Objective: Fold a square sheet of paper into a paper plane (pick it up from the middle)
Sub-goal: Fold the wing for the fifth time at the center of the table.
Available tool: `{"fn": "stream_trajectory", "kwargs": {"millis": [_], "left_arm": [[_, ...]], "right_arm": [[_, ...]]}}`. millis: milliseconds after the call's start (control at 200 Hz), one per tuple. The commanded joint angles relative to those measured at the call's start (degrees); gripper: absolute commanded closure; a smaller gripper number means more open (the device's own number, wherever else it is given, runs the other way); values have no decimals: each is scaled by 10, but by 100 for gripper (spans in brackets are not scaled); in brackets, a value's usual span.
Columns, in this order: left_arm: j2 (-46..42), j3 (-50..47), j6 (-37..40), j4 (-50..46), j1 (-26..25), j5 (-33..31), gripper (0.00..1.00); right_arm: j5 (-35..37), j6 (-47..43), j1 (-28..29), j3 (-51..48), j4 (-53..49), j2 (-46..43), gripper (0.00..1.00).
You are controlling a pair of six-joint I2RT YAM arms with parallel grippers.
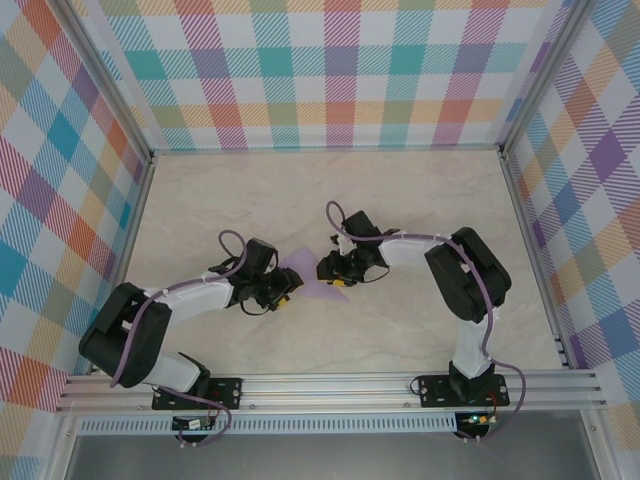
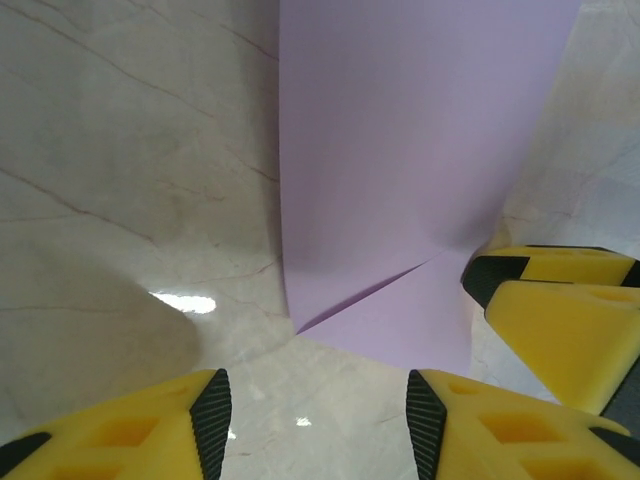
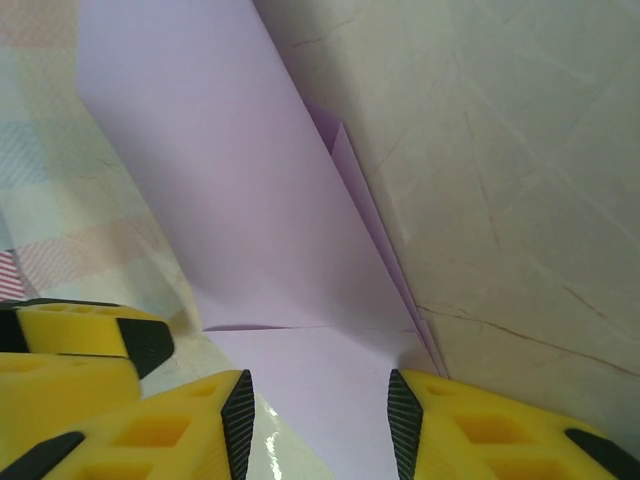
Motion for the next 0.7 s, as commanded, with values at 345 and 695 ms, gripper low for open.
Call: {"fn": "stream_trajectory", "kwargs": {"millis": [345,695], "left_arm": [[59,44,-6,34,-22,-9,59],[75,47,-6,74,-22,5,69]], "right_arm": [[-78,40,-35,-38,54,21,57],[-103,48,-47,-49,81,12,56]]}}
